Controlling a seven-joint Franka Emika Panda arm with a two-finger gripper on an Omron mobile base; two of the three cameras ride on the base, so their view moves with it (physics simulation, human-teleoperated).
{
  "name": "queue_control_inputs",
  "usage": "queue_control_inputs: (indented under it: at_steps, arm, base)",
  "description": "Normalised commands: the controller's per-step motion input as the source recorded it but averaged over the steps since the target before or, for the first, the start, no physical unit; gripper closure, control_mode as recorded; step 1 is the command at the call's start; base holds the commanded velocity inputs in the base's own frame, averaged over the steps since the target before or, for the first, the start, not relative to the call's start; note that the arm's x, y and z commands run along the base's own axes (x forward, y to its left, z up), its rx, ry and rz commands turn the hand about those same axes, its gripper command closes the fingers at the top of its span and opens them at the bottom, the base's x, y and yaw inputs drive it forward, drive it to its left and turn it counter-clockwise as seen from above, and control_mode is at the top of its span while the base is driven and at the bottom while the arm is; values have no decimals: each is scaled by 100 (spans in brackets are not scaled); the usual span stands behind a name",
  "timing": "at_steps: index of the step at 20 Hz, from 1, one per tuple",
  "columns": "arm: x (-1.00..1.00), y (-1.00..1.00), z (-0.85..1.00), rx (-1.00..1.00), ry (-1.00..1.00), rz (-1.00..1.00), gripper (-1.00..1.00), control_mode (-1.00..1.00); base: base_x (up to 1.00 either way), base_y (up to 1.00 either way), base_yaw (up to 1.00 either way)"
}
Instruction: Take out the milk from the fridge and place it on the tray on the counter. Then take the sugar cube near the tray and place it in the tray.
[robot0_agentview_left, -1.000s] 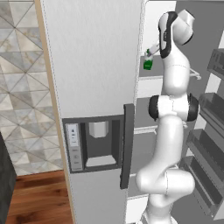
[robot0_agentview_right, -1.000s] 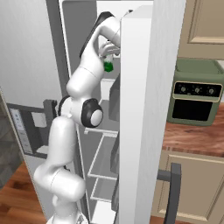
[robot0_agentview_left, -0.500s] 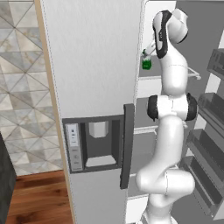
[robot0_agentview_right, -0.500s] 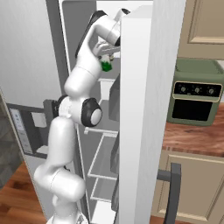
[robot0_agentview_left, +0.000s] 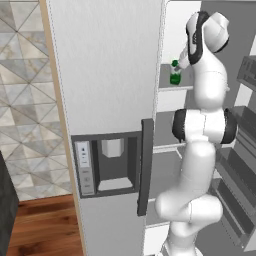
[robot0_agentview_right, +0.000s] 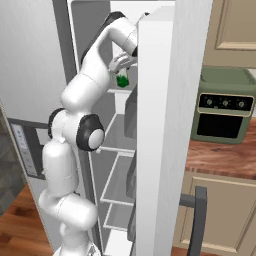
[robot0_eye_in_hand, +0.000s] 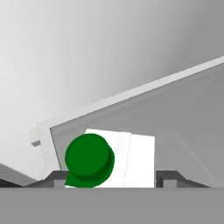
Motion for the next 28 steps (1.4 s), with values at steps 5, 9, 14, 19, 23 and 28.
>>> queue_control_inputs:
  at_steps: [5,9,14,19,23,28]
  arm:
    - [-100,64,-80,-10,-62,-4,100,-100]
    - [-100,9,84,0,-45,-16,100,-100]
    - [-100,17,66,0,-31,-22,100,-100]
    - [-100,23,41,0,-18,-27,100,-100]
    - [-100,1,41,4,-1,-31,100,-100]
    - [-100,0,45,26,5,-28,100,-100]
  base:
    - [0,0,0]
    - [0,0,0]
    - [0,0,0]
    - [0,0,0]
    - [0,0,0]
    - [0,0,0]
